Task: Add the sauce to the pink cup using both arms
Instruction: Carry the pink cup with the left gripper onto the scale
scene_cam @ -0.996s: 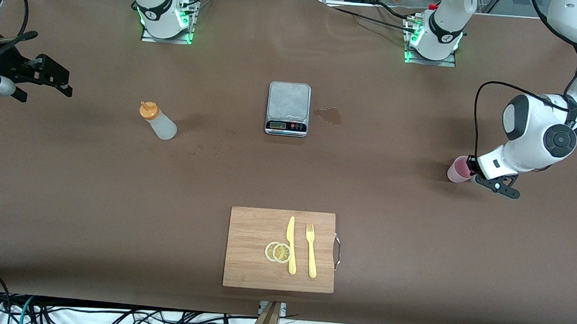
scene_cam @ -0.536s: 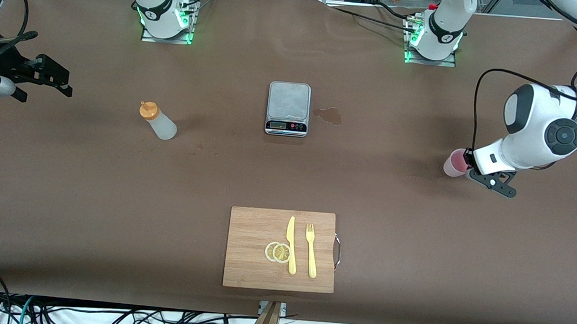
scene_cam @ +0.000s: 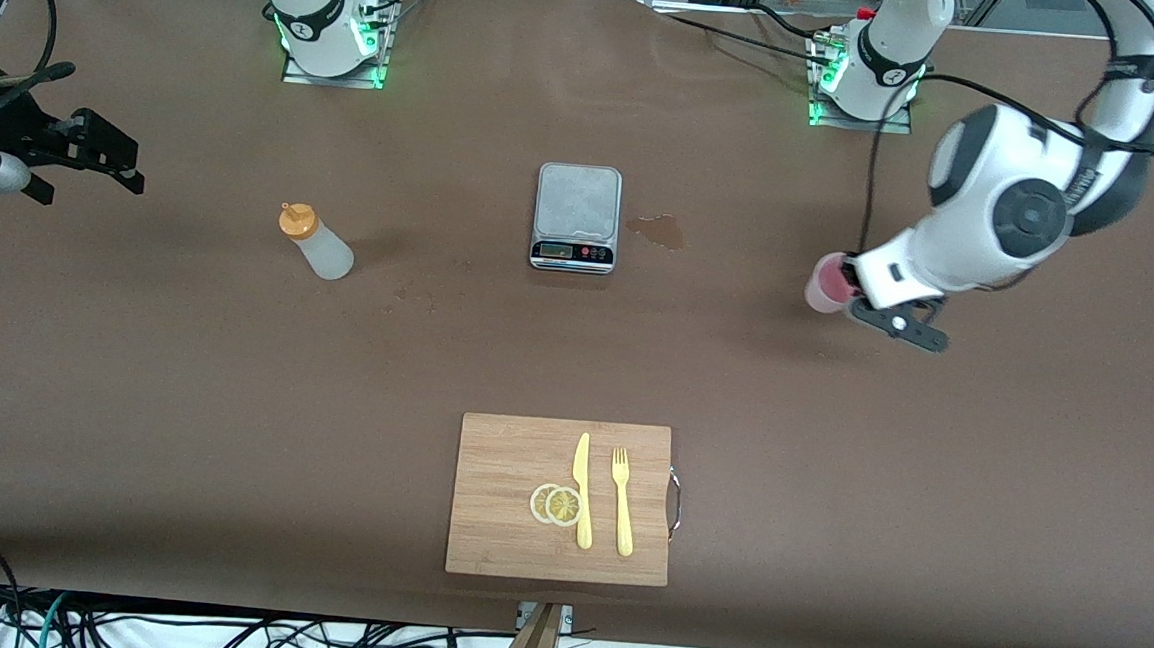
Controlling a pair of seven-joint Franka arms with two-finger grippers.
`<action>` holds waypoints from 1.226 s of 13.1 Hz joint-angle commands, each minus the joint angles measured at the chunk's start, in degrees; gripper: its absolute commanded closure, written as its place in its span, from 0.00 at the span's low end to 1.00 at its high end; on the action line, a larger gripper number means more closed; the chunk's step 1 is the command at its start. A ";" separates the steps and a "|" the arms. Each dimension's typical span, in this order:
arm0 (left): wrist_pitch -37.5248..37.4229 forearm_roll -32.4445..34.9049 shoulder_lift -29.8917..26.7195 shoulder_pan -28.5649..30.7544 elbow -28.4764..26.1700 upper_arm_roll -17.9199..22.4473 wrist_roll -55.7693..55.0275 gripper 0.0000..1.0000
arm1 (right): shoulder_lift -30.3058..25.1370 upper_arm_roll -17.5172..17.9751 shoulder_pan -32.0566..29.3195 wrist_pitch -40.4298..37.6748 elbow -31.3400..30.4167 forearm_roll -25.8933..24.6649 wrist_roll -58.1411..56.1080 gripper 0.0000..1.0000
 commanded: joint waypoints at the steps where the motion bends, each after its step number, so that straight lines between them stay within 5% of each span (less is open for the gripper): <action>1: -1.17 -3.11 -0.87 0.20 1.02 -8.21 -14.20 1.00 | 0.39 0.07 -0.32 -0.21 1.15 0.55 -0.52 0.00; 5: 3.91 -5.75 1.58 -4.34 2.08 -18.51 -33.91 1.00 | 0.39 0.07 -0.32 -0.21 1.15 0.46 -0.52 0.00; 9: 12.89 -0.87 8.43 -15.25 1.91 -18.08 -48.86 1.00 | 0.30 0.07 -0.41 -0.21 1.15 0.46 -0.52 0.00; 16: 18.78 14.18 20.04 -20.62 4.19 -17.21 -62.68 1.00 | 0.30 0.07 -0.41 -0.21 1.15 0.46 -0.52 0.00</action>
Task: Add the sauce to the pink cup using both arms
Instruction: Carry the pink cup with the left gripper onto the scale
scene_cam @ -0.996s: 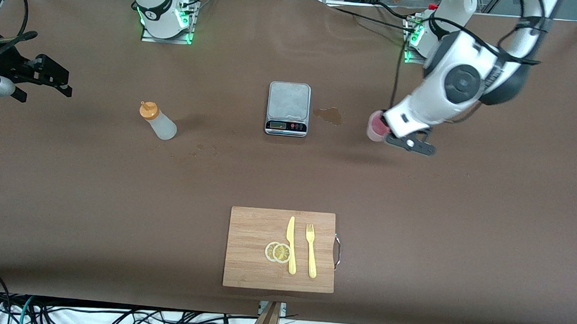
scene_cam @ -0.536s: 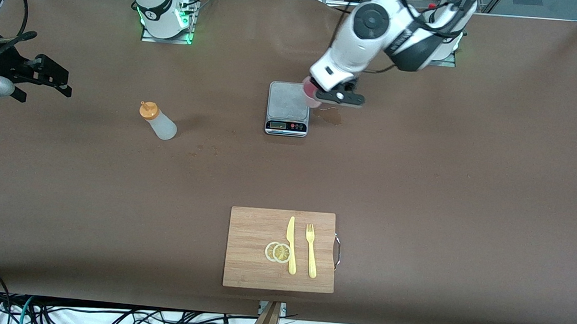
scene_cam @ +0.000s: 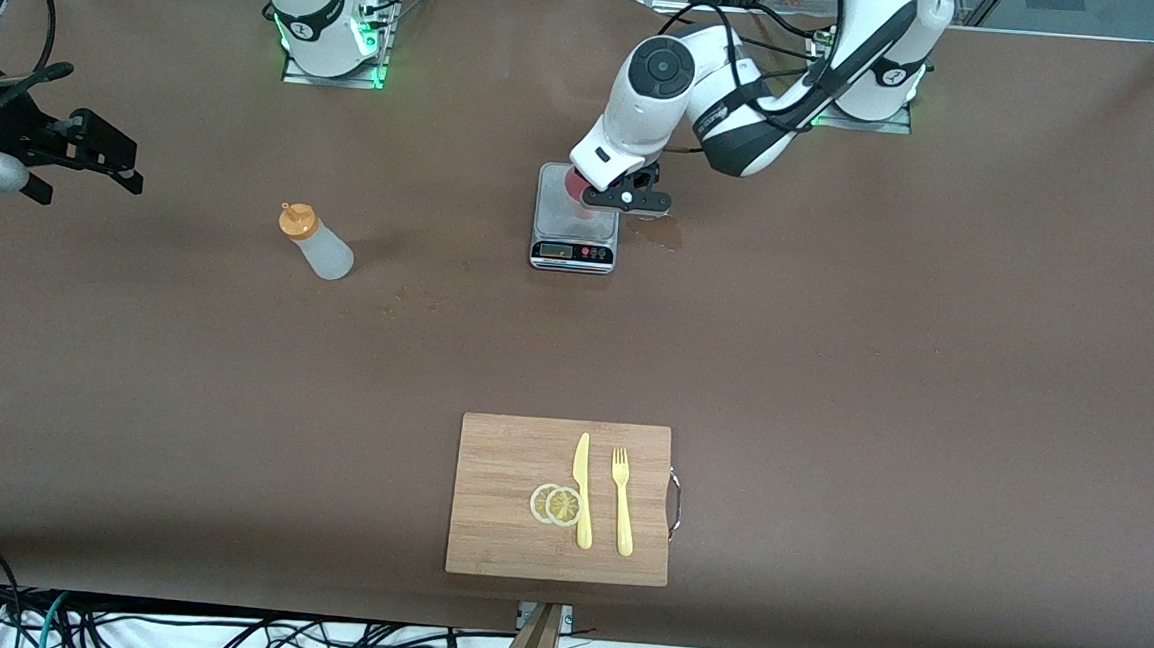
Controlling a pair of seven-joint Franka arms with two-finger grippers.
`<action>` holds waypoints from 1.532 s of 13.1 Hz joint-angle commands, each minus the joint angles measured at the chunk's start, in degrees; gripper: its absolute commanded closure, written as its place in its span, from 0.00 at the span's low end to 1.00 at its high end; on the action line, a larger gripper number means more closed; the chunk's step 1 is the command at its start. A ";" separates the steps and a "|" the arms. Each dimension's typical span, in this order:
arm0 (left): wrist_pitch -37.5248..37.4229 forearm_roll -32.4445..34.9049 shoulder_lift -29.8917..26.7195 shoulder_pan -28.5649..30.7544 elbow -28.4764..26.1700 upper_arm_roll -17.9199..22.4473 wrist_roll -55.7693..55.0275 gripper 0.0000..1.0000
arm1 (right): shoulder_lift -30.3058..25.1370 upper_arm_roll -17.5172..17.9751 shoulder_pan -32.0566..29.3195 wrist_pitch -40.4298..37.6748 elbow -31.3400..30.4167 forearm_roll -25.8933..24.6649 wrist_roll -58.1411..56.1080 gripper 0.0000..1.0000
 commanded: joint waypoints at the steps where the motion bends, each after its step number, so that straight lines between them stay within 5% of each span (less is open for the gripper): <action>1: -0.45 4.29 3.33 -2.80 2.46 1.62 -3.74 1.00 | 0.37 0.07 -0.31 -0.22 1.12 0.46 -0.52 0.00; 2: -0.45 5.17 3.78 -3.67 2.73 1.72 -5.75 1.00 | 0.29 0.07 -0.31 -0.22 1.12 0.46 -0.52 0.00; 3: -0.53 5.36 3.70 -3.77 3.34 1.81 -6.73 0.72 | 0.29 0.07 -0.31 -0.22 1.12 0.46 -0.52 0.00; 4: -0.62 5.36 3.52 -3.60 3.43 1.81 -6.82 0.23 | 0.29 0.07 -0.22 -0.22 1.12 0.46 -0.52 0.00; 6: -0.80 5.36 3.44 -3.33 3.52 1.81 -6.56 0.00 | 0.29 0.07 -0.31 -0.22 1.12 0.46 -0.52 0.00; 20: -36.12 1.76 1.06 1.49 28.21 0.49 4.42 0.00 | 0.29 -0.02 -0.31 -0.22 1.12 0.46 -0.52 0.00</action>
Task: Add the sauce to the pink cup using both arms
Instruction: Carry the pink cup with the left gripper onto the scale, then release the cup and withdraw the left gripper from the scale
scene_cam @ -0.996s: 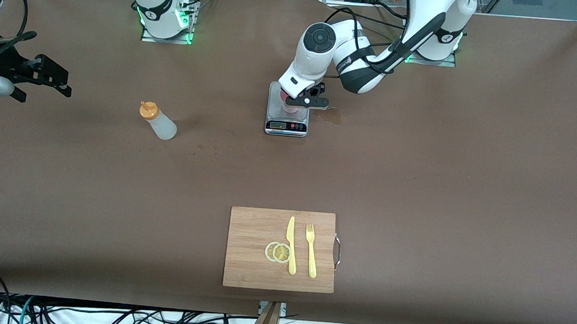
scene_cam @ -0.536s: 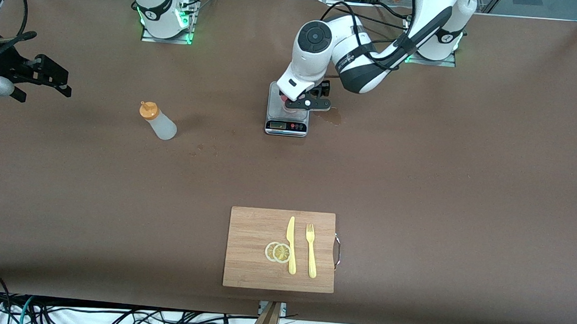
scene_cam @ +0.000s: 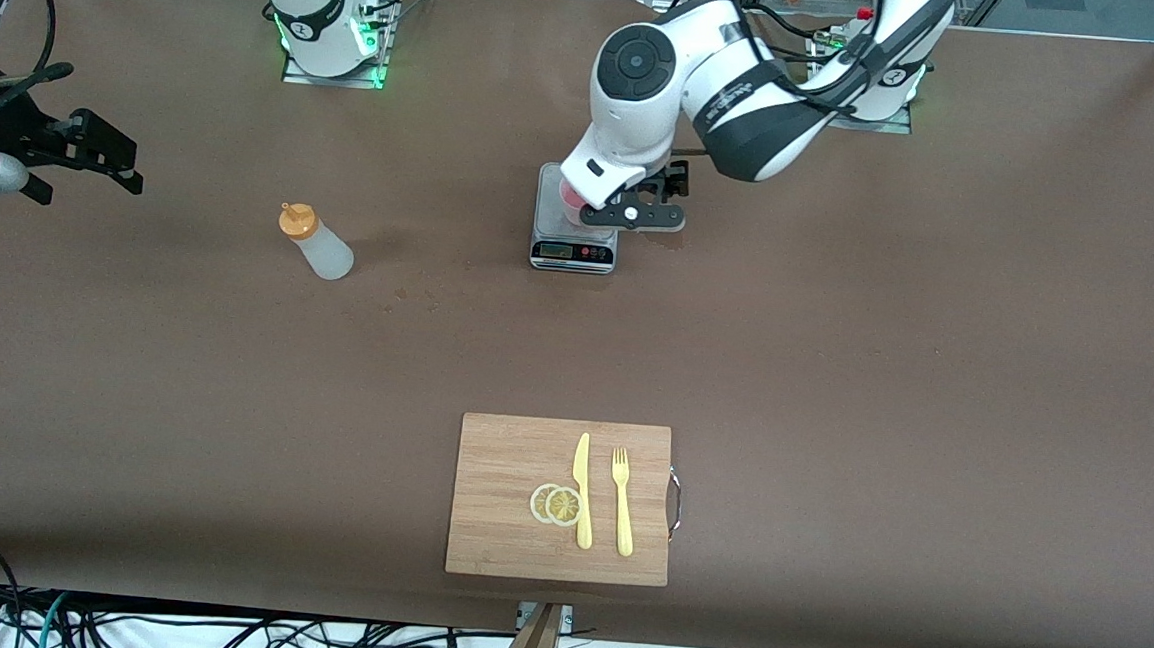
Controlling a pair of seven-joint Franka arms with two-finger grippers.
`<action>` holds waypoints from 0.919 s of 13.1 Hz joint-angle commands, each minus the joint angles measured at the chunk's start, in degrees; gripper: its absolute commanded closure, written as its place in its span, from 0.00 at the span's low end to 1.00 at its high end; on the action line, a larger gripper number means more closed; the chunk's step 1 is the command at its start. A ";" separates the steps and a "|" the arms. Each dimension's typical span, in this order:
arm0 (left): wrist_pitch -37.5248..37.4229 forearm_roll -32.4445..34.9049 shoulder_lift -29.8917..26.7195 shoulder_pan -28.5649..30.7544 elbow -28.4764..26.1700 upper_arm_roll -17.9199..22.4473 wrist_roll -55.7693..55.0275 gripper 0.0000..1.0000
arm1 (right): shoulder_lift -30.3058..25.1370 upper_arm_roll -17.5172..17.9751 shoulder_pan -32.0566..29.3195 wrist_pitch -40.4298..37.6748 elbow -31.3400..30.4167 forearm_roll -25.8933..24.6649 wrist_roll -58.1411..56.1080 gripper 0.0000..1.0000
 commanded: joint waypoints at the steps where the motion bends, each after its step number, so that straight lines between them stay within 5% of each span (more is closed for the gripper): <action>1: -3.62 -2.22 -0.60 2.70 3.32 -0.54 3.60 0.00 | 0.26 -0.01 -0.29 -0.23 1.11 0.46 -0.52 0.00; 12: -4.85 -2.14 -0.87 13.34 10.09 -0.36 13.96 0.00 | 0.26 -0.01 -0.29 -0.23 1.11 0.46 -0.52 0.00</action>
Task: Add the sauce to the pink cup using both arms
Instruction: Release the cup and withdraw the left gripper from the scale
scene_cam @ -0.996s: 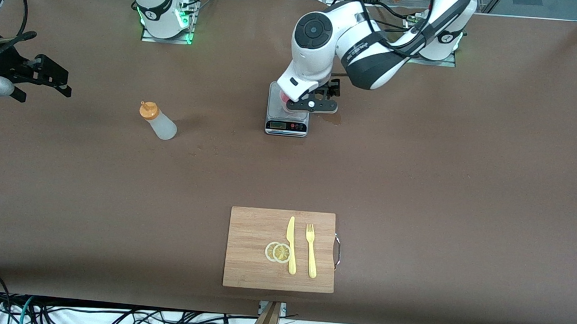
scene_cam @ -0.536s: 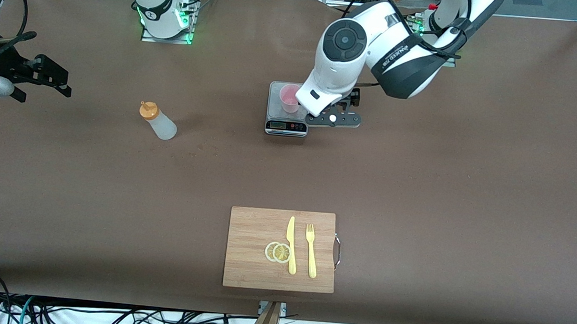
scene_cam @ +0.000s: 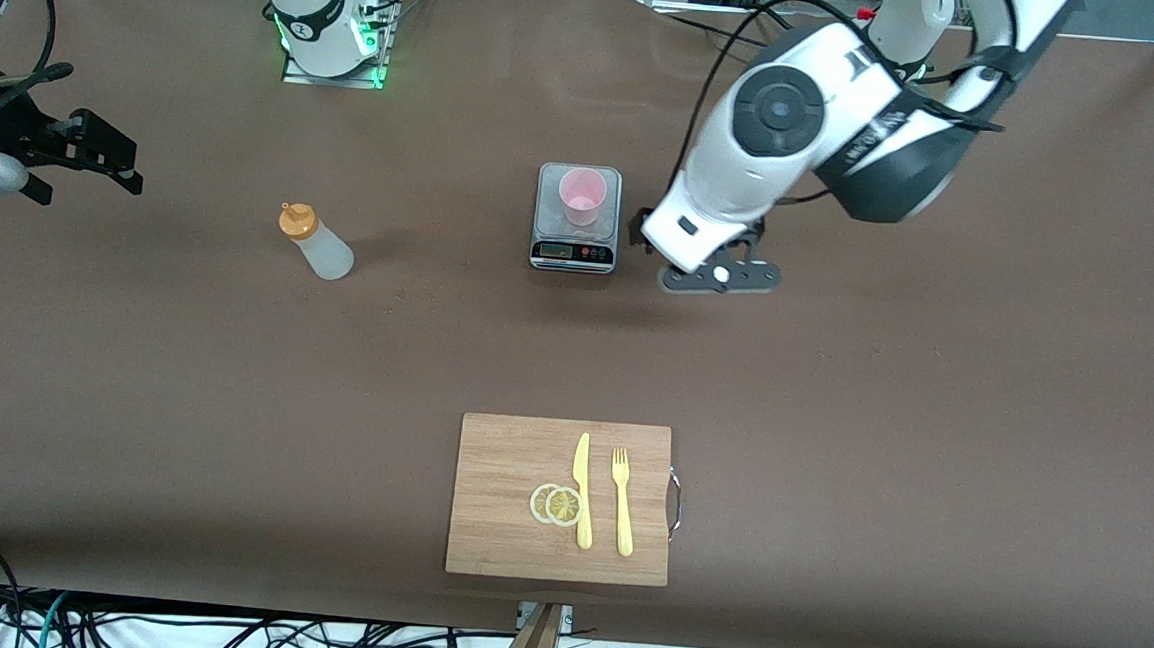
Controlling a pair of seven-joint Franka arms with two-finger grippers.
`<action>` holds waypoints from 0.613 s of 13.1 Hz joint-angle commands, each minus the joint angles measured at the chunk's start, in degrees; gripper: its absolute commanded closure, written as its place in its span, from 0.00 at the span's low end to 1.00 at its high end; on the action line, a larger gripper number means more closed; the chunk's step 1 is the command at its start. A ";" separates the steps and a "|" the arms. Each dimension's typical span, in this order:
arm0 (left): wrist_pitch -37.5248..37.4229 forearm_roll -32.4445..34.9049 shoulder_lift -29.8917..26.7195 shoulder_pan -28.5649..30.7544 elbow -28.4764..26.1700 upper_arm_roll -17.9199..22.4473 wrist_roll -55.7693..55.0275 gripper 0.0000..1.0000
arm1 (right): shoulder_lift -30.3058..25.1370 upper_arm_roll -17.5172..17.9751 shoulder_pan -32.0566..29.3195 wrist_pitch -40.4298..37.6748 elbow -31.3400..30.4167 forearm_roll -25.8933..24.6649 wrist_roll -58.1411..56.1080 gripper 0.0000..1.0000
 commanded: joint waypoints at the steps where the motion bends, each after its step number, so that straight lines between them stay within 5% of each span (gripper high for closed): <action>1: -2.22 -0.41 -2.08 3.97 1.65 -0.36 6.24 0.00 | 0.33 -0.01 -0.28 -0.23 1.10 0.46 -0.52 0.00; 4: -3.45 -1.02 -5.84 6.09 1.31 1.64 12.03 0.00 | 0.25 -0.01 -0.28 -0.23 1.10 0.46 -0.52 0.00; 8: -3.80 -10.23 -16.56 1.81 -3.95 19.45 27.33 0.00 | 0.33 -0.01 -0.28 -0.23 1.10 0.46 -0.52 0.00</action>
